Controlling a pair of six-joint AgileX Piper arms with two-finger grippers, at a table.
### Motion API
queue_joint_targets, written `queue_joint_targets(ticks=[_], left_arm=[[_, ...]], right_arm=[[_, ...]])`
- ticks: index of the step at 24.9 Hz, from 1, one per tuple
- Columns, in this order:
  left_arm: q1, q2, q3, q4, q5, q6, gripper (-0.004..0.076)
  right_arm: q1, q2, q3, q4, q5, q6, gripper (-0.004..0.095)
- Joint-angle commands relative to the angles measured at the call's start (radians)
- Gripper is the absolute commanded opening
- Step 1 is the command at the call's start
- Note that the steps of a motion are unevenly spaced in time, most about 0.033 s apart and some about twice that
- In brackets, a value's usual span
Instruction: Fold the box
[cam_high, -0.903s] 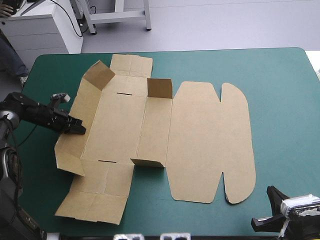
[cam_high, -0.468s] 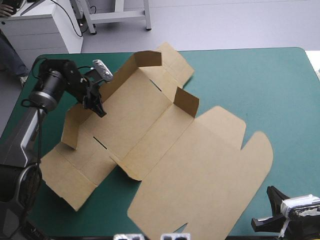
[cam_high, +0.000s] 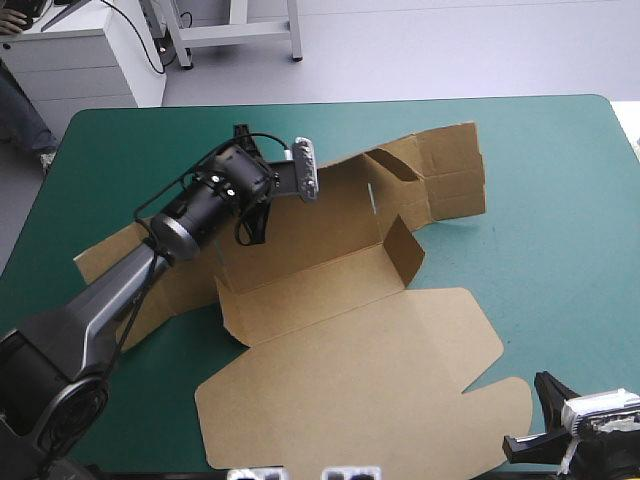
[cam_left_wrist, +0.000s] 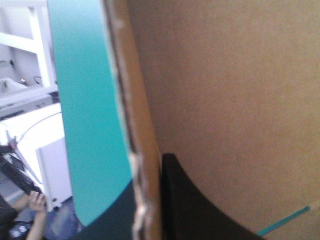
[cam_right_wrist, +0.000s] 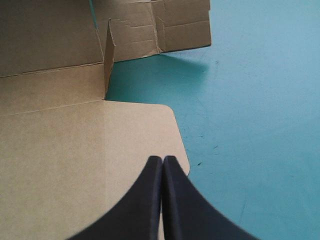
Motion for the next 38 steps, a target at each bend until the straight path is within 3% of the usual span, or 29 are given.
queue_joint_targets(ticks=[1,8,11,13,17,22,27,33,38], left_arm=[[-0.093,-0.052,-0.009,0.098,-0.031,-0.027,-0.0009],[-0.200,-0.052,0.012,0.159,-0.052,-0.060,-0.0009],[-0.273,-0.052,0.126,0.470,-0.113,-0.296,-0.0009],[-0.313,-0.052,0.205,0.555,-0.115,-0.415,-0.0008],[-0.359,-0.054,0.305,0.576,-0.120,-0.504,-0.0009],[-0.379,-0.112,0.445,0.842,-0.138,-0.644,-0.0008],[-0.377,-0.189,0.503,0.878,-0.174,-0.659,-0.0008],[-0.350,-0.249,0.504,0.920,-0.312,-0.659,-0.0008],[-0.346,-0.247,0.504,0.863,-0.312,-0.659,-0.0008]], right_arm=[[0.003,-0.017,-0.028,0.005,-0.077,-0.002,-0.0020],[0.003,-0.017,-0.028,0.005,-0.083,-0.002,-0.0020],[0.003,-0.017,-0.028,0.005,-0.083,-0.002,-0.0020],[0.003,-0.017,-0.028,0.005,-0.083,-0.002,-0.0020],[0.003,-0.017,-0.028,0.005,-0.083,-0.002,-0.0020],[0.003,-0.017,-0.028,-0.040,-0.083,-0.002,-0.0020],[0.003,-0.017,-0.028,-0.047,-0.089,0.007,-0.0020],[0.003,0.002,-0.028,-0.045,-0.089,0.020,-0.0018],[0.003,0.044,-0.028,-0.047,-0.117,0.006,-0.0018]])
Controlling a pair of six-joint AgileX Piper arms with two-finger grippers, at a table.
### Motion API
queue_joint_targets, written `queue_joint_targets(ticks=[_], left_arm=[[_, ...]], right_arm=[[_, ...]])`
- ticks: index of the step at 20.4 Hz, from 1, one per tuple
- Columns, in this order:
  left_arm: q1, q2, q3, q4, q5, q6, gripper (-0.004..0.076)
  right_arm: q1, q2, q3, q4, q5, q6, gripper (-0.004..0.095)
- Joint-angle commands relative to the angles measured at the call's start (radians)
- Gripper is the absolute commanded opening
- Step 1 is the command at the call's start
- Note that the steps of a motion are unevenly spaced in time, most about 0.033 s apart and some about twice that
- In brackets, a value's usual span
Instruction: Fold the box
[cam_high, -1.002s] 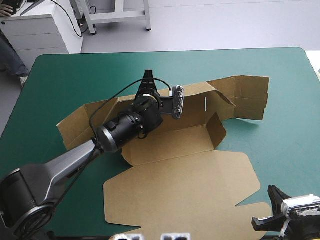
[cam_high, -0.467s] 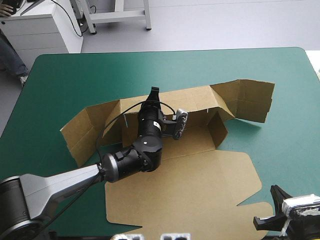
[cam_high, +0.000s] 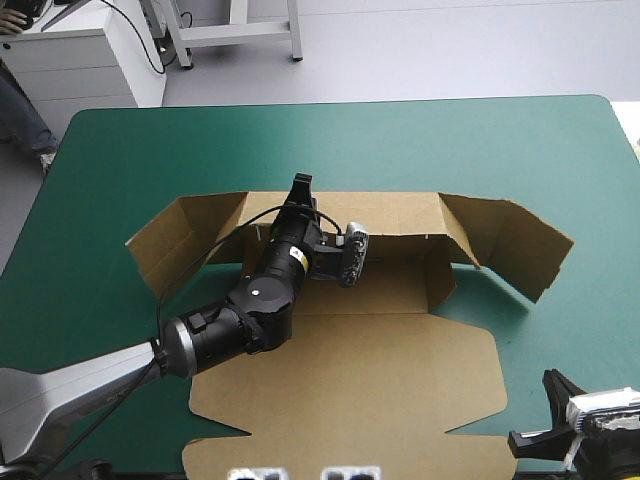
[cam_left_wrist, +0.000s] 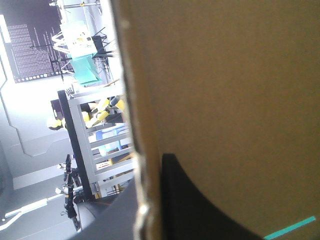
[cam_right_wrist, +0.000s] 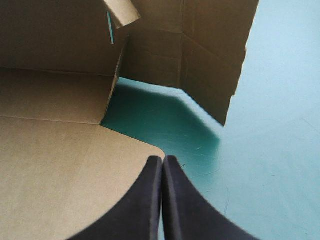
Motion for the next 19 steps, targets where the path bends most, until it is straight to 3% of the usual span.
queue_joint_targets(ticks=[1,7,13,19], left_arm=[[0.002,-0.041,-0.023,0.027,0.005,0.002,-0.0008],[0.002,-0.041,-0.023,0.027,0.005,0.002,-0.0008],[0.002,-0.041,-0.023,0.031,0.010,-0.001,-0.0008],[0.002,-0.041,-0.023,0.028,0.037,-0.001,-0.0008]], right_arm=[[0.003,0.052,-0.028,0.005,-0.119,-0.015,-0.0018],[0.003,0.297,-0.192,0.005,-0.170,-0.067,-0.0017],[0.003,0.766,-0.585,0.022,-0.126,-0.144,-0.0017],[0.003,1.089,-0.775,0.024,-0.128,-0.194,-0.0017]])
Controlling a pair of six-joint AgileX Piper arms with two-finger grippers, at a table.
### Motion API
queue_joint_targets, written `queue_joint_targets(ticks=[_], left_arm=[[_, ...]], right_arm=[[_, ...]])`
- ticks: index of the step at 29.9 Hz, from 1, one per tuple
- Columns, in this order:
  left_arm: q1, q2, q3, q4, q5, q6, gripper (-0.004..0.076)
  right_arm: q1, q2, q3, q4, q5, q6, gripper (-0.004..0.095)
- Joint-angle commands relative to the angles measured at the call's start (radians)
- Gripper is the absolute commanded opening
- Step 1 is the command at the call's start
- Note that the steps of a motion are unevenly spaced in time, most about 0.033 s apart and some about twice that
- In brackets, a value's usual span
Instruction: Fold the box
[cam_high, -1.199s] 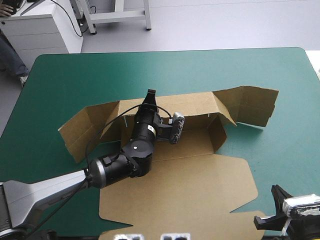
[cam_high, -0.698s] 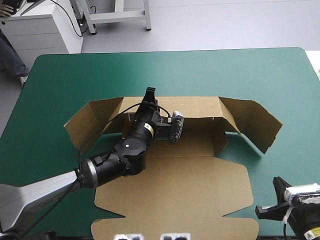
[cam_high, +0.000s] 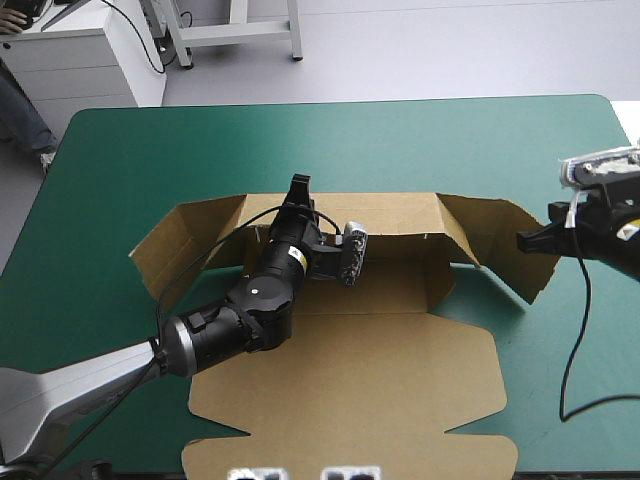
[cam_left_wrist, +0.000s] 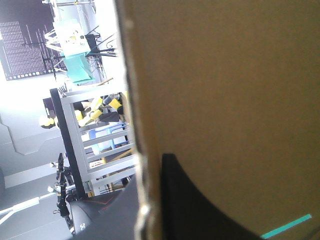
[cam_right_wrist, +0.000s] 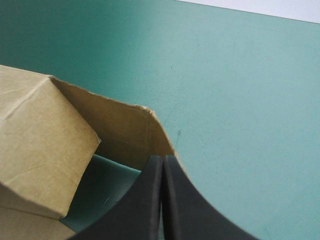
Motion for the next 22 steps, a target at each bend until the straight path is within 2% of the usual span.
queue_joint_targets(ticks=[1,13,16,22], left_arm=[[-0.001,-0.041,-0.023,0.048,0.037,-0.004,-0.0008],[-0.001,-0.028,-0.023,0.044,0.067,-0.004,-0.0008],[-0.001,-0.006,-0.023,0.050,0.074,-0.004,-0.0008],[0.000,0.016,-0.023,0.057,0.070,-0.023,-0.0008]], right_arm=[[0.003,0.104,-0.095,0.021,-0.062,-0.026,-0.0017],[0.020,0.410,-0.269,0.215,-0.104,-0.158,-0.0015],[0.077,0.455,-0.298,0.173,-0.102,-0.153,-0.0012],[0.206,0.503,-0.304,-0.070,-0.082,0.004,-0.0012]])
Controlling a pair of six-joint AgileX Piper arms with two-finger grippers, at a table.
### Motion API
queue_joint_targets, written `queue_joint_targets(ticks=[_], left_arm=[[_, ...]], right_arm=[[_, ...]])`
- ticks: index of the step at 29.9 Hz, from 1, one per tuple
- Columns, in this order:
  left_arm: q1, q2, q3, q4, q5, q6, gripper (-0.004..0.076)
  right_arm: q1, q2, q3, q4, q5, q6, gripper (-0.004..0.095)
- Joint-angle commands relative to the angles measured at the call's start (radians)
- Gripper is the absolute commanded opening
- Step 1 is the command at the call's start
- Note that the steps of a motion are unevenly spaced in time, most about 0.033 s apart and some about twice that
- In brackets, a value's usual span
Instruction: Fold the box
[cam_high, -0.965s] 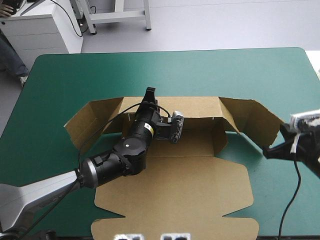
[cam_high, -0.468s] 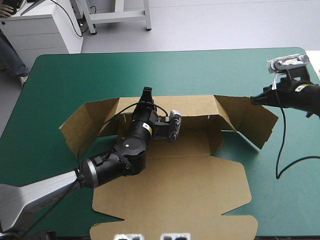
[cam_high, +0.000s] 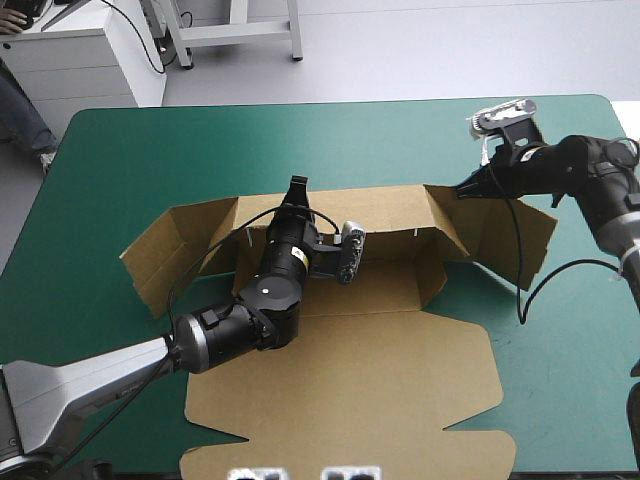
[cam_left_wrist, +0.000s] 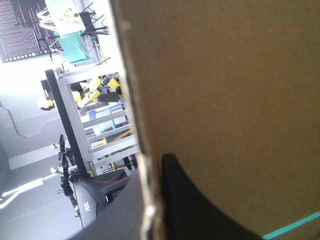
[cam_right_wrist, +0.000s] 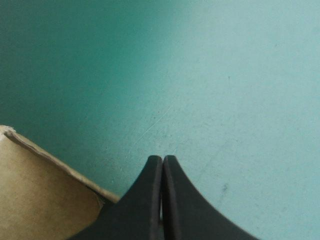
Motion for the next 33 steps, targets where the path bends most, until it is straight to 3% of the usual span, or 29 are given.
queue_joint_targets(ticks=[1,9,13,20,25,33], left_arm=[[0.000,-0.025,-0.023,0.037,0.004,-0.011,-0.0008],[0.040,-0.025,-0.053,0.030,0.004,-0.011,-0.0008],[0.040,-0.025,-0.061,0.035,0.002,-0.011,-0.0008],[0.040,-0.025,-0.061,0.030,-0.006,-0.011,-0.0008],[0.040,-0.025,-0.061,0.030,-0.006,-0.012,-0.0008],[0.040,-0.025,-0.061,0.030,-0.015,-0.012,-0.0008]], right_arm=[[0.049,-0.018,-0.037,-0.101,-0.018,0.078,-0.0012],[0.049,-0.017,-0.037,-0.142,0.159,0.081,-0.0012],[0.049,-0.052,-0.037,-0.130,0.193,0.081,-0.0012],[0.049,-0.142,-0.019,-0.001,0.276,0.009,-0.0012],[0.049,-0.198,0.088,0.024,0.253,-0.011,-0.0012],[0.049,-0.323,0.349,0.174,0.027,-0.164,-0.0012]])
